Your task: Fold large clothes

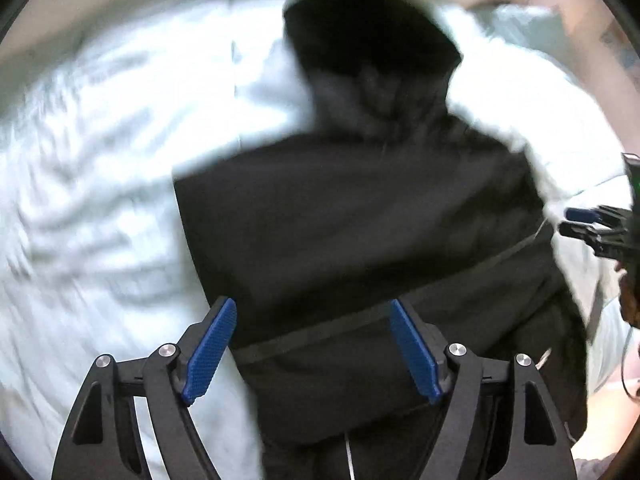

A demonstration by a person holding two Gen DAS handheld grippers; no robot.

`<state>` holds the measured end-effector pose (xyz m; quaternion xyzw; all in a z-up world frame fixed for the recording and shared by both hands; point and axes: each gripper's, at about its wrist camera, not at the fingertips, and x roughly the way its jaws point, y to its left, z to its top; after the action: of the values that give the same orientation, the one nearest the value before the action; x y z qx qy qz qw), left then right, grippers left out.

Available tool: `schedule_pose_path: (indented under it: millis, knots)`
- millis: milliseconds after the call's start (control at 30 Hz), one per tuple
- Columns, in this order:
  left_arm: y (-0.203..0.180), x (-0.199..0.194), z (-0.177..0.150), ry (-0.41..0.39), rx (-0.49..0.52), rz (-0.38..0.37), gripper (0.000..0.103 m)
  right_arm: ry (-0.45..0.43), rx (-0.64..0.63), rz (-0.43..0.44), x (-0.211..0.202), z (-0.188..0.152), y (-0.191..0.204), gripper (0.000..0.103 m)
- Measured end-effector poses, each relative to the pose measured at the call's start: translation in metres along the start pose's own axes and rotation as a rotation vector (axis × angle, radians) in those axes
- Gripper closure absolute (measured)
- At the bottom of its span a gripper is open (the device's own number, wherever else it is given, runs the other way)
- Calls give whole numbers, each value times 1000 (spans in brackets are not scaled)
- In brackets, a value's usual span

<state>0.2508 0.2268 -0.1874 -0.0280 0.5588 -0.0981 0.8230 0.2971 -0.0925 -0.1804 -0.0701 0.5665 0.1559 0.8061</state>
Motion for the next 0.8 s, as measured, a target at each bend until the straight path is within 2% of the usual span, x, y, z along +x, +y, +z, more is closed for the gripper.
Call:
schedule_pose_path:
  millis: [100, 200, 267, 333, 400, 467, 500, 533, 567, 600, 633, 667, 733, 767, 800]
  knots:
    - [6, -12, 55, -110, 2, 8, 23, -129, 37, 37, -20, 54, -9, 45]
    - [19, 3, 124, -193, -79, -13, 23, -221, 96, 42, -8, 117, -15, 45]
    - [27, 26, 168, -211, -121, -45, 23, -236, 137, 76, 8, 150, -18, 44]
    - [27, 49, 200, -211, -119, -30, 23, -235, 171, 94, 30, 181, -22, 44]
    - [29, 71, 223, -204, -132, -9, 23, -224, 194, 89, 53, 204, -24, 44]
    - [35, 99, 242, -170, -160, -36, 23, -200, 232, 105, 74, 219, -27, 44]
    - [38, 109, 241, -158, -172, -35, 23, -177, 252, 120, 86, 225, -31, 44]
    - [39, 121, 246, -150, -180, -16, 36, -143, 275, 135, 103, 235, -32, 44]
    - [41, 129, 249, -148, -176, 1, 55, -116, 288, 147, 114, 241, -32, 44]
    - [45, 135, 250, -131, -180, 3, 96, -95, 302, 154, 125, 245, -35, 63]
    - [55, 132, 250, -136, -220, -44, 95, -103, 309, 135, 124, 246, -39, 96]
    - [64, 120, 245, -194, -248, -112, 95, -138, 332, 138, 115, 243, -48, 96]
    - [80, 92, 232, -249, -276, -218, 95, -214, 357, 200, 87, 230, -64, 97]
    - [85, 82, 223, -267, -281, -276, 95, -240, 333, 196, 75, 225, -64, 97]
    - [87, 78, 218, -274, -282, -302, 93, -258, 292, 170, 66, 219, -60, 97]
